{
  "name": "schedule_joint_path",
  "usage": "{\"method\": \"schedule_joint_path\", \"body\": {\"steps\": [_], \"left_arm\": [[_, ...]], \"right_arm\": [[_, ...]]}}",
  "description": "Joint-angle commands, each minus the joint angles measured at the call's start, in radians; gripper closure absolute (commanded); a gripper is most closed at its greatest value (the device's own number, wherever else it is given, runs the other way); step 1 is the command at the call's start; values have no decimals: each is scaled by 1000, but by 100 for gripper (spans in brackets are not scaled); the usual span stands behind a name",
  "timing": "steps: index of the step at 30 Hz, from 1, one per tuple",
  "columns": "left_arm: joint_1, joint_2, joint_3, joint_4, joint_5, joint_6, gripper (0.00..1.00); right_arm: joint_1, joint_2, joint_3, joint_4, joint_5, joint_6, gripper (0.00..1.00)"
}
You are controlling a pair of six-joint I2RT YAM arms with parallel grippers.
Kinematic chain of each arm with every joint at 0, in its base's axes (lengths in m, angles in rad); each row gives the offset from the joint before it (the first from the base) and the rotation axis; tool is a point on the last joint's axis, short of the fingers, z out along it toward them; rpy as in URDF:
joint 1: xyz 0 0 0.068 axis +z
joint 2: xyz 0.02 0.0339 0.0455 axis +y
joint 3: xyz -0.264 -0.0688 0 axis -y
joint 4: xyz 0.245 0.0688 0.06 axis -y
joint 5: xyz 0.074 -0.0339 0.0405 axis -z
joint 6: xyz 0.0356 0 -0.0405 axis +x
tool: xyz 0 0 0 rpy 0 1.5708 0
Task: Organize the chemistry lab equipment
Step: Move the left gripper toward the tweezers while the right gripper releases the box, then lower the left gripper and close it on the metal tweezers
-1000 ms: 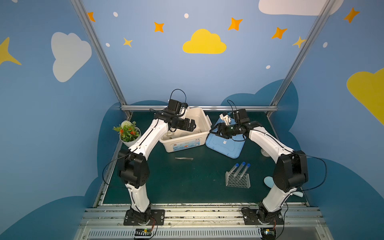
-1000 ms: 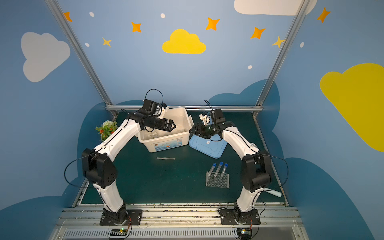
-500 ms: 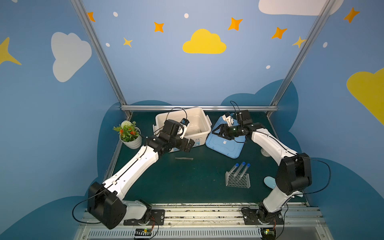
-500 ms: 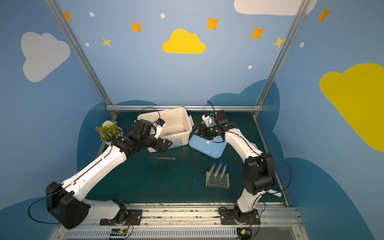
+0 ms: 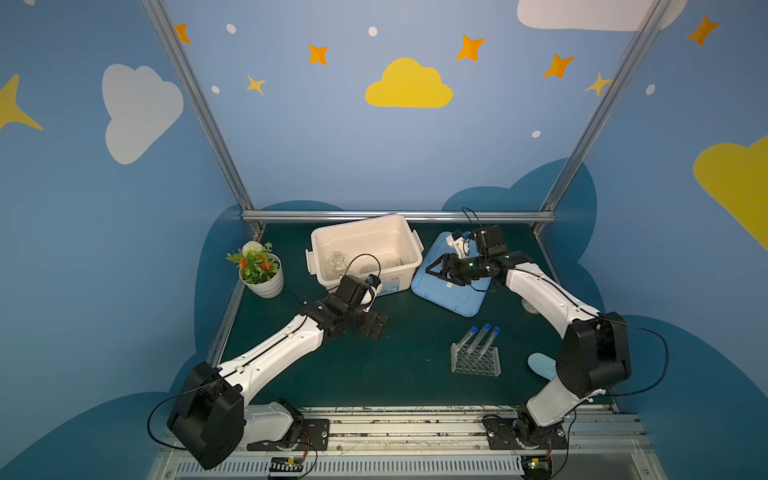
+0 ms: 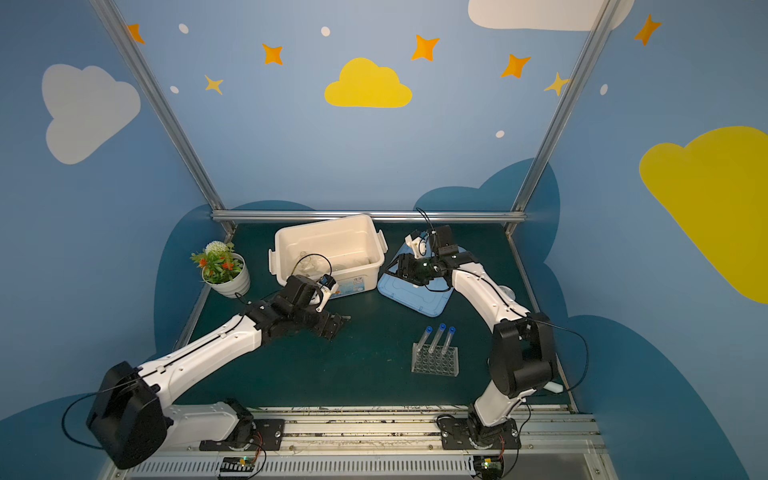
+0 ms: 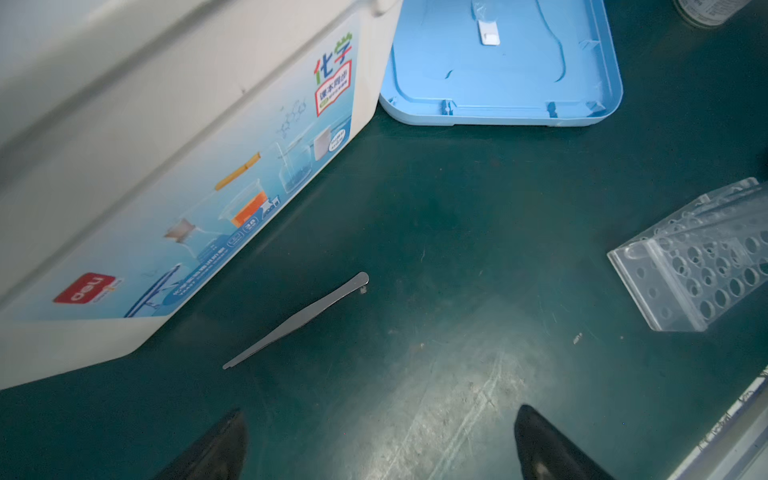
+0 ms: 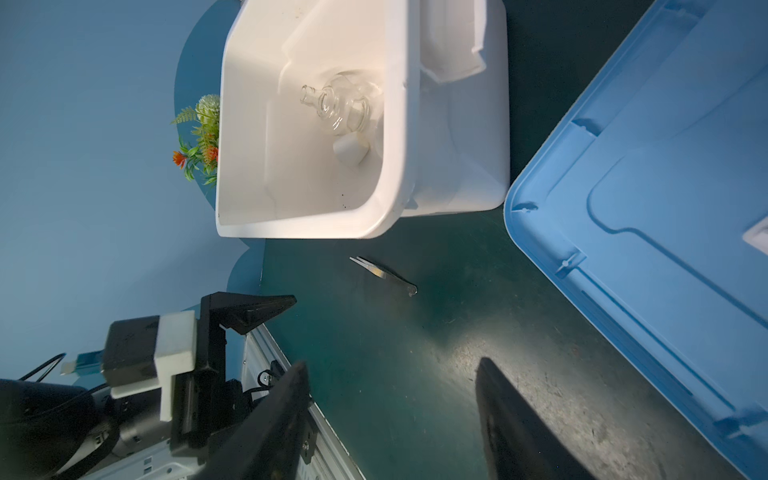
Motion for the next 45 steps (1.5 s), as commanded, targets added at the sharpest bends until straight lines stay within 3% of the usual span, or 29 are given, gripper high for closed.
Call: {"method": "schedule_joint_path", "body": {"steps": [1, 19, 37, 45], "left_arm": [[2, 62, -6, 40, -48, -35, 0], [83, 312, 73, 99, -22, -22, 1], [111, 411, 94, 122, -1, -20, 2], [110, 435, 101, 84, 37, -8, 14]], "right_arm": [[-4, -49, -19, -5, 24, -19, 36], [-4, -61, -91, 26, 38, -13, 36], [-5, -29, -91, 35, 30, -15, 36], [-4, -18, -87, 36, 27, -13, 36]]}}
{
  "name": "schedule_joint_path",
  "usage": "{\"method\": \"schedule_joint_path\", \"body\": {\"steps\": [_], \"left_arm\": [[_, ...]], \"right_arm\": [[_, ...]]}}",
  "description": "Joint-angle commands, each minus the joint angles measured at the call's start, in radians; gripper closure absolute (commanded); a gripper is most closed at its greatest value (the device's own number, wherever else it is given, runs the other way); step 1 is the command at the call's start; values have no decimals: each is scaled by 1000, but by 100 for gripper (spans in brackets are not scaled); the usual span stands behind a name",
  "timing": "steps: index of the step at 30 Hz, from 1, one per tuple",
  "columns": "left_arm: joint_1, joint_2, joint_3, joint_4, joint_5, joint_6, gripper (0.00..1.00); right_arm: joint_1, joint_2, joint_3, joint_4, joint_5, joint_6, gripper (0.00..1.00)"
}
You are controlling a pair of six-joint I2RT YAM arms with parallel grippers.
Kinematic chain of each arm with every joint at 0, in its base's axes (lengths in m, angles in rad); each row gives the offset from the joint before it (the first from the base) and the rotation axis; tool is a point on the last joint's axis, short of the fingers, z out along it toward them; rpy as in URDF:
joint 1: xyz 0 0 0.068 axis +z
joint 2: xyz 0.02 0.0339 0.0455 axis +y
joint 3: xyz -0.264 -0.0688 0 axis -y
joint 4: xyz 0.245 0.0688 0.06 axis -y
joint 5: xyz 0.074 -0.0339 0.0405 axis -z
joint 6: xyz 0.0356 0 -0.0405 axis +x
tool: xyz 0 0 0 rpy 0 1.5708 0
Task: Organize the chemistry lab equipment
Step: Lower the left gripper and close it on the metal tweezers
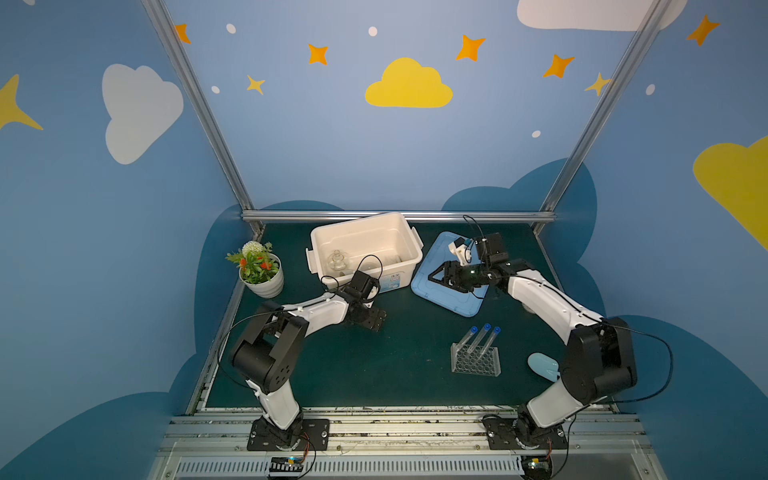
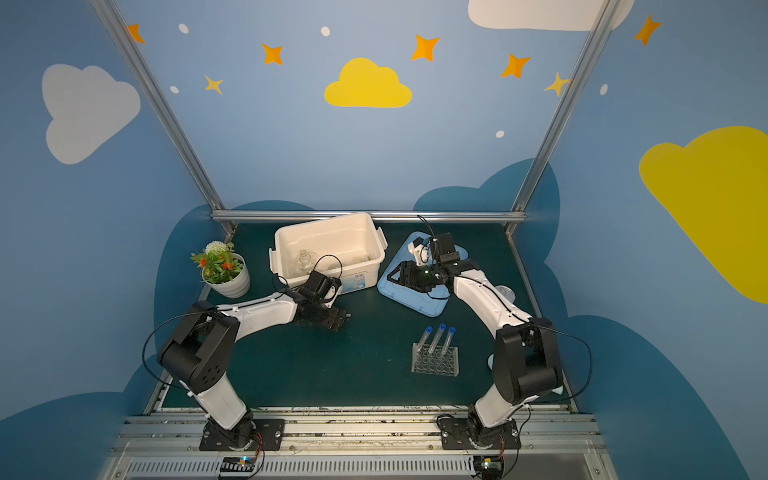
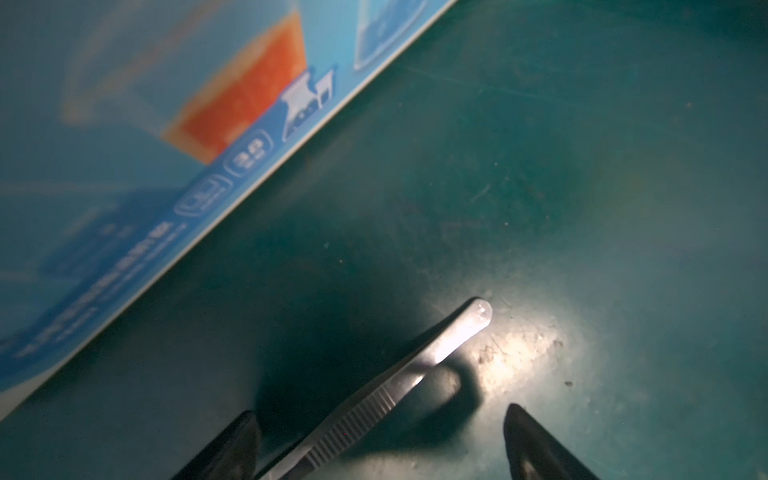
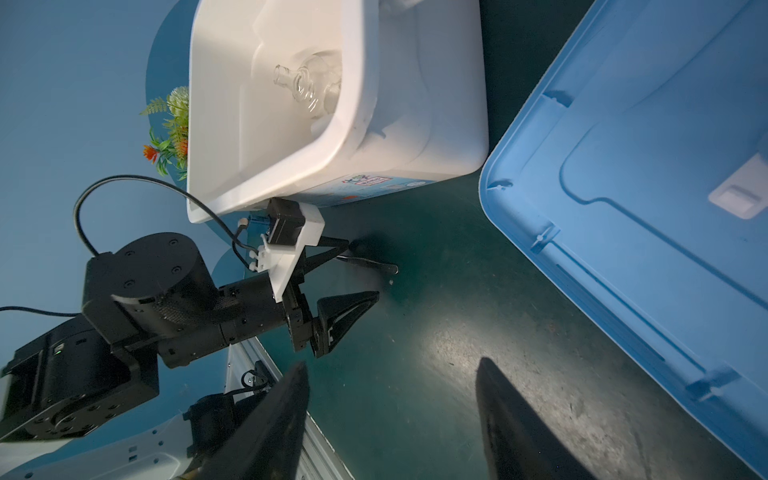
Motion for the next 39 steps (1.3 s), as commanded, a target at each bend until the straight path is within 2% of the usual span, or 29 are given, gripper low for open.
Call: {"method": "schedule_joint_path", "body": {"steps": [1, 4, 8, 16, 20, 30, 39], "left_arm": [[8, 14, 14, -29, 33, 2, 16], [8, 10, 9, -42, 53, 1, 24], [4, 7, 5, -59, 59, -5, 43], [4, 16, -10, -66, 66, -15, 45], [-2, 29, 10, -95, 59, -30, 53], [-34, 67, 14, -151, -34, -102, 56], [-53, 94, 22, -160, -50, -128, 68]], "right_arm": [[-4, 16, -1, 12, -7, -9, 36], [-4, 22, 1, 12, -9, -8, 36], [-4, 32, 8, 1, -16, -4, 36], [-5, 36, 13, -12, -14, -11, 36], [-6, 38, 13, -11, -14, -10, 36], [-9, 45, 18, -13, -23, -10, 36], [-14, 42, 17, -23, -29, -15, 36]]}}
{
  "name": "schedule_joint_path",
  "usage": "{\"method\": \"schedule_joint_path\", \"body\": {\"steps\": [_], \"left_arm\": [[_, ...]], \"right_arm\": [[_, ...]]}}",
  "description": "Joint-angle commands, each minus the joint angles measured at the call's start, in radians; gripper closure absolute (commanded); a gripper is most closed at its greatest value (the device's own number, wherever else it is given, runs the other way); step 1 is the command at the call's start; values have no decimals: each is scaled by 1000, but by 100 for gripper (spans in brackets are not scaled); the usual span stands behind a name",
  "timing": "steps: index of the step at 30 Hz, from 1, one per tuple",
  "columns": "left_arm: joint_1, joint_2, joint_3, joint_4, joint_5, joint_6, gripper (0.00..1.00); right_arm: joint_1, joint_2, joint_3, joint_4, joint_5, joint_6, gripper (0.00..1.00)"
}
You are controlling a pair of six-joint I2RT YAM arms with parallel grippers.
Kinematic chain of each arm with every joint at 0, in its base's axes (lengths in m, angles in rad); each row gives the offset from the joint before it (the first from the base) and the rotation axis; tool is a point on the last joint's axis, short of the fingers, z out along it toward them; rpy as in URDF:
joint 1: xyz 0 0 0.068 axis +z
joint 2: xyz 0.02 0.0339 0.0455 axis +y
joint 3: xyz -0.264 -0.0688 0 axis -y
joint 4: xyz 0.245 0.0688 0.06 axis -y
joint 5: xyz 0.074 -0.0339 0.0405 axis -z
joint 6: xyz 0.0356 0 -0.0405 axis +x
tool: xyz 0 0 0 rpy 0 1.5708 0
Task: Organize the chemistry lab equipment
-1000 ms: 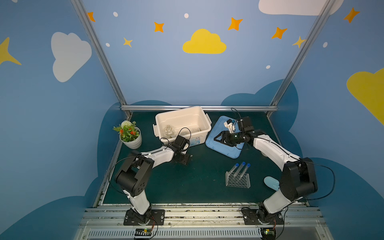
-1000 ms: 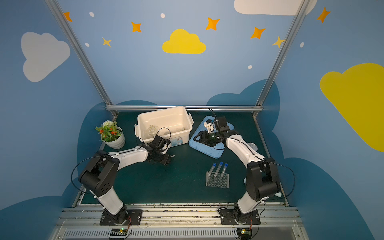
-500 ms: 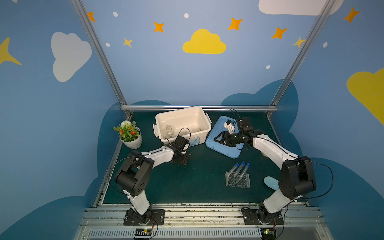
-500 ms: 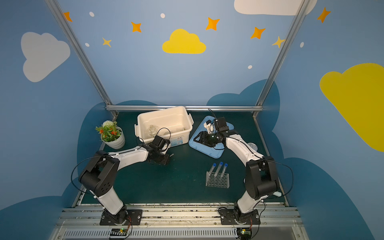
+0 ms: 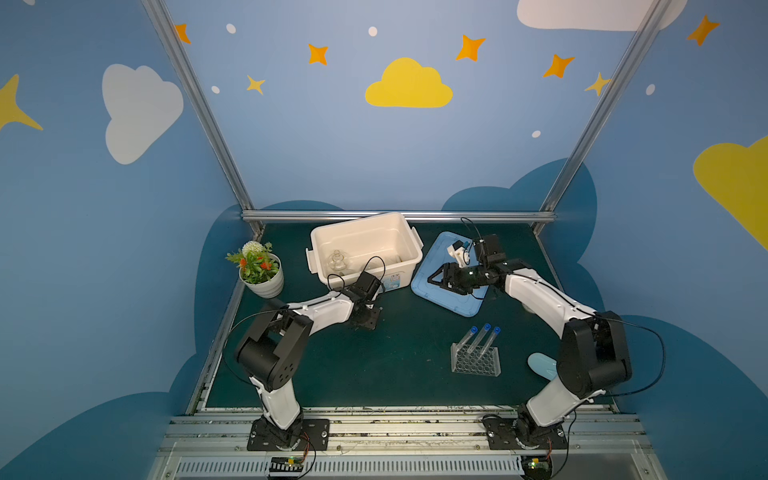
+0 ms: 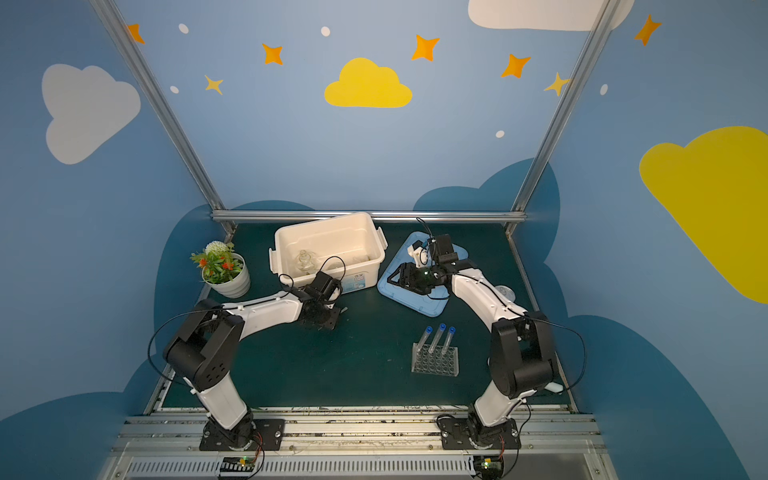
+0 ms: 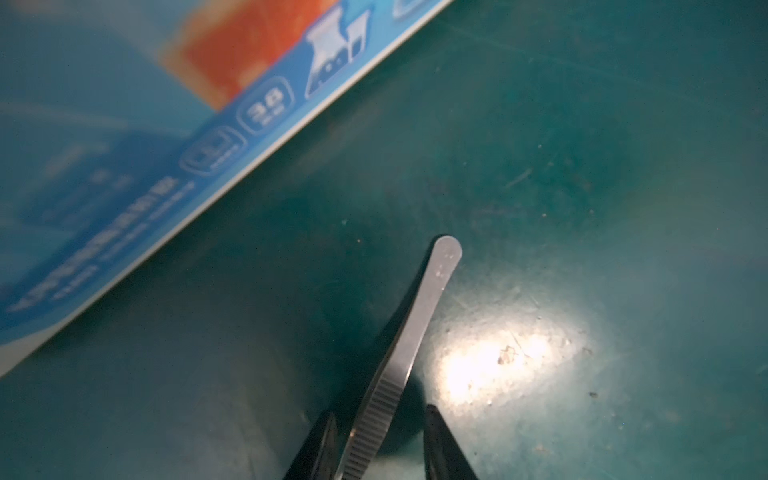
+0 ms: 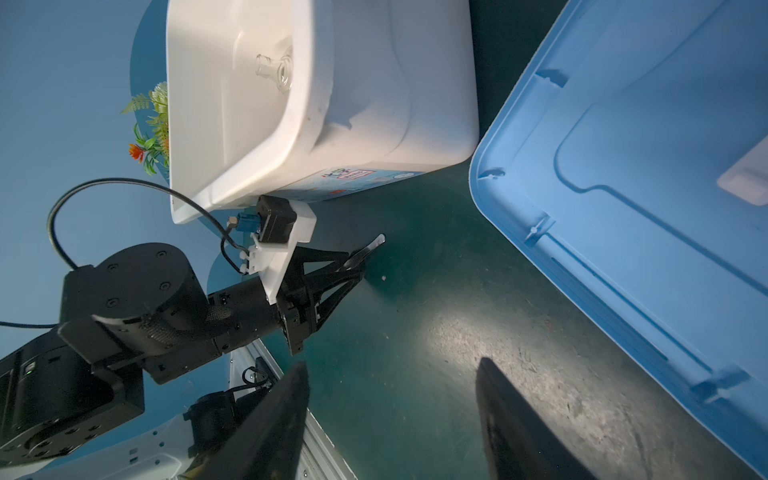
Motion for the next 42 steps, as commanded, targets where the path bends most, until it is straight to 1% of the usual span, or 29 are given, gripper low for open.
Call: {"method": "schedule_joint_path", "body": {"steps": [1, 3, 7, 13, 31, 39, 42], "left_arm": [[-12, 62, -16, -83, 39, -34, 69], [-15, 64, -15, -85, 42, -30, 71], [-23, 70, -13, -88, 57, -23, 79], [-40, 78, -9, -97, 71, -12, 83], [-82, -2, 19, -119, 99, -31, 88], [-97, -60, 58, -146, 102, -31, 90], [-104, -102, 76, -162, 105, -35, 89]], "right_arm": [[-8, 3, 16, -18, -13, -15, 36], [-9, 2, 15, -20, -12, -15, 36], [-12, 6, 12, -18, -13, -12, 36], [-18, 18, 17, -17, -20, -10, 36], [-23, 13, 15, -19, -27, -5, 36], [-24, 7, 9, -18, -27, -2, 36], [-25, 6, 5, -17, -26, -4, 36]]}}
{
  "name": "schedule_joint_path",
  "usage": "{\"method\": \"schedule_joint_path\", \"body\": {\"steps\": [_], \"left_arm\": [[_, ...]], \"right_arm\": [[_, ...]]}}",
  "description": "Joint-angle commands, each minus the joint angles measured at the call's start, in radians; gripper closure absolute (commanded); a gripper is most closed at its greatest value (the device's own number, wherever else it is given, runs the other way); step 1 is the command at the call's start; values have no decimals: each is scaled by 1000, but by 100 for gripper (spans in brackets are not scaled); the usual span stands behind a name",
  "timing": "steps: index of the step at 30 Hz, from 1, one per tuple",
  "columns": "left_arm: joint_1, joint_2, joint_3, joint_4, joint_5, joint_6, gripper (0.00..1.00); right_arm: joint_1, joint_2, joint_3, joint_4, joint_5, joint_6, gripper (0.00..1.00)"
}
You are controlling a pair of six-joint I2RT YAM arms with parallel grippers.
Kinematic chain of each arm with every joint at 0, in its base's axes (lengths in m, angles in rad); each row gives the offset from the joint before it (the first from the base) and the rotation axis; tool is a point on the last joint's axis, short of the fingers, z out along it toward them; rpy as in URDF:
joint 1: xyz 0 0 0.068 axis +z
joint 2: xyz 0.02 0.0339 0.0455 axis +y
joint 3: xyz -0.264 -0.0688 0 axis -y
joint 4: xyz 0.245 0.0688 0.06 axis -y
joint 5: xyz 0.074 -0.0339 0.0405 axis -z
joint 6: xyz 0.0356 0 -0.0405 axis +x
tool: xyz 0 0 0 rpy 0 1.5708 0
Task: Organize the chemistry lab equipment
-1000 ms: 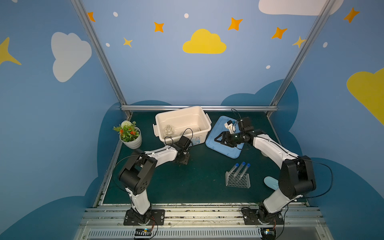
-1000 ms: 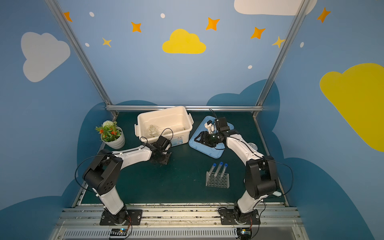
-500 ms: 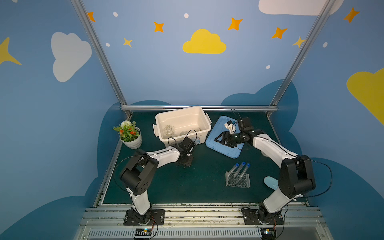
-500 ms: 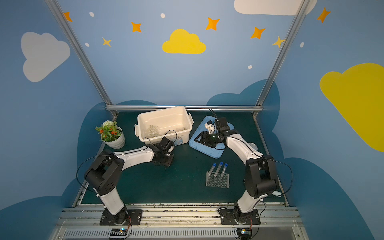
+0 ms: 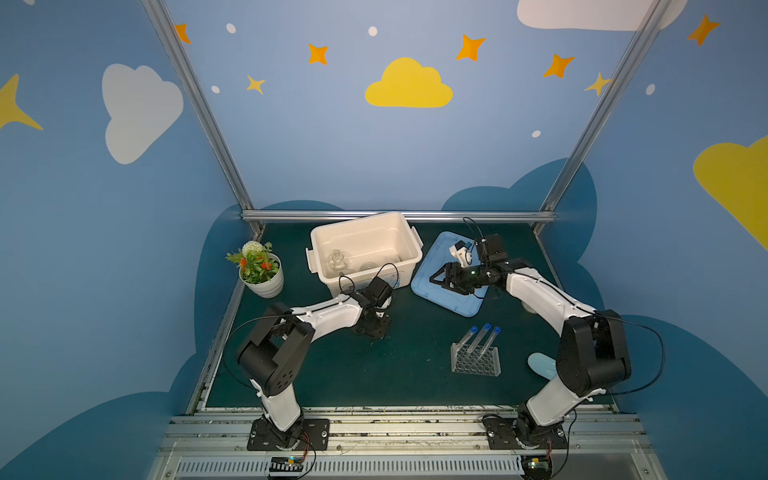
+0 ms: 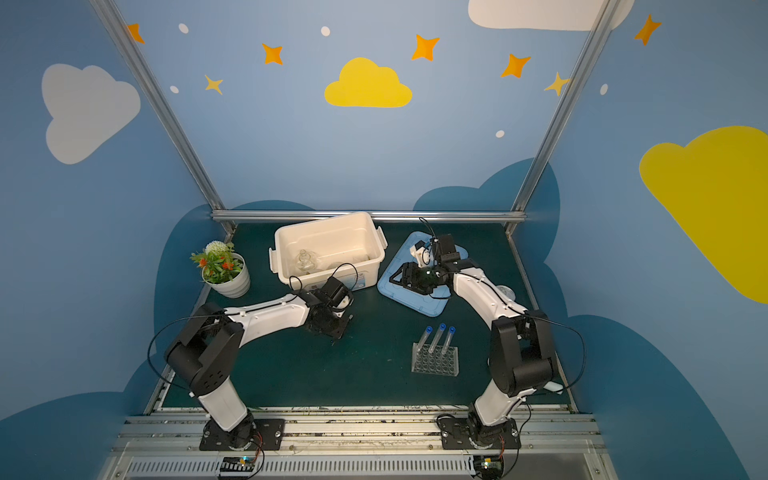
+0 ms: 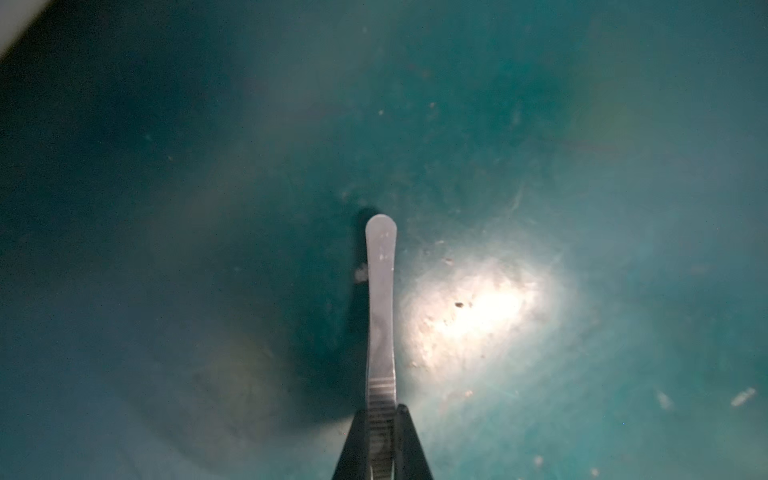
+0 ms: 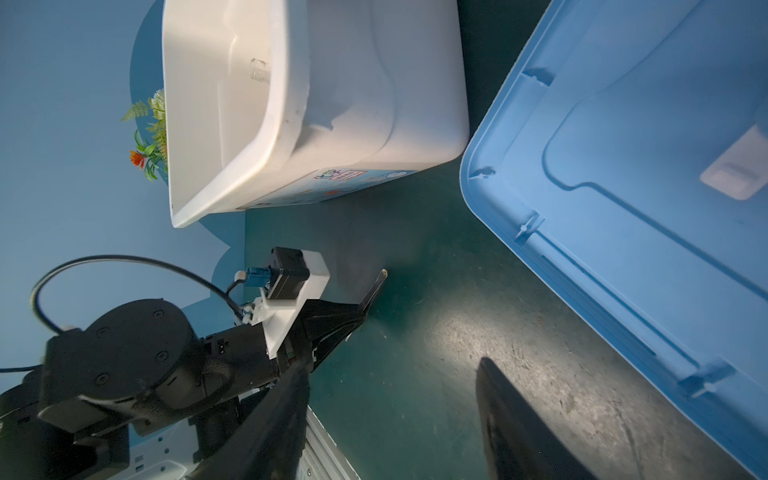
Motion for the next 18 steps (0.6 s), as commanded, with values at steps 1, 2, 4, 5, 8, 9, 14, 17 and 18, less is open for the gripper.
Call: {"method": "schedule_joint_path", "body": {"steps": [1, 2, 4, 5, 8, 9, 14, 17, 18], "left_arm": [[-6, -77, 47, -42, 19, -10, 89], [-7, -95, 55, -47, 18, -10, 89], [-6, -125, 79, -67, 10, -11, 89], [-6, -137, 97, -86, 5, -8, 89], [-6, -170, 154, -130, -3, 8, 89], [-7, -183, 166, -136, -3, 13, 89], [-6, -264, 199, -117, 14, 17, 88], [-2, -303, 228, -109, 13, 26, 87], [1, -310, 241, -109, 7, 33, 87]], "right_arm": [[-6, -4, 5, -14, -12, -5, 36], [-6, -4, 5, -11, -13, -3, 36], [-6, -4, 4, -8, -14, -1, 36], [-7, -4, 4, -7, -15, 0, 36], [-6, -5, 7, -2, -19, 4, 36], [-5, -5, 8, 0, -23, 5, 36], [-4, -13, 17, 8, -29, 13, 36], [0, -17, 23, 23, -36, 25, 36], [3, -16, 24, 28, -39, 29, 36]]}}
